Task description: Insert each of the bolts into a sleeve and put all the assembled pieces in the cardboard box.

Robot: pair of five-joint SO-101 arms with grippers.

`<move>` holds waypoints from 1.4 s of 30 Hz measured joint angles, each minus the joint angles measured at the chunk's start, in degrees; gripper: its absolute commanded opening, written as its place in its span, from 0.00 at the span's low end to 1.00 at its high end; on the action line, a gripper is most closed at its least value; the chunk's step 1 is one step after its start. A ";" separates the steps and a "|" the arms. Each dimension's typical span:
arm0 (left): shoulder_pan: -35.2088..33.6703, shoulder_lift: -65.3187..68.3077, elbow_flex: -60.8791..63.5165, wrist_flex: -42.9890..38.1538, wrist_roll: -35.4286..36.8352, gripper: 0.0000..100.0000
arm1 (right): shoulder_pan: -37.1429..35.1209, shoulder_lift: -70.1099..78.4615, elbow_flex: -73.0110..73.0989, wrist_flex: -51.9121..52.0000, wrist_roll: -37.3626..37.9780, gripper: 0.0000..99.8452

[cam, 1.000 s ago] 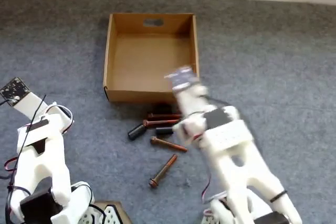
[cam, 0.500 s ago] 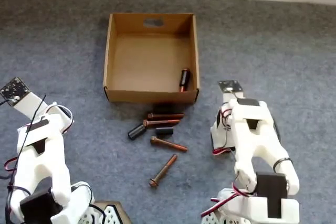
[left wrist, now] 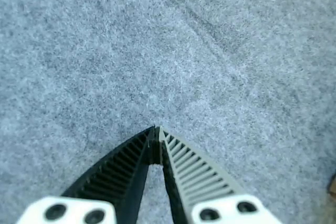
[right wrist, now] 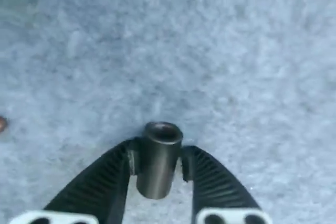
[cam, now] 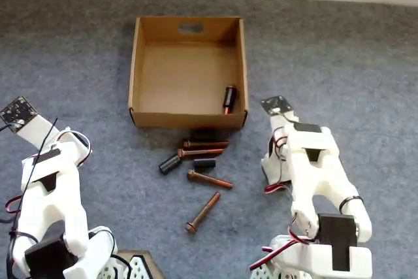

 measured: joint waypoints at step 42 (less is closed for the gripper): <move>25.76 -6.95 -9.41 30.77 -26.20 0.01 | -2.99 -55.38 30.86 -10.81 -24.26 0.01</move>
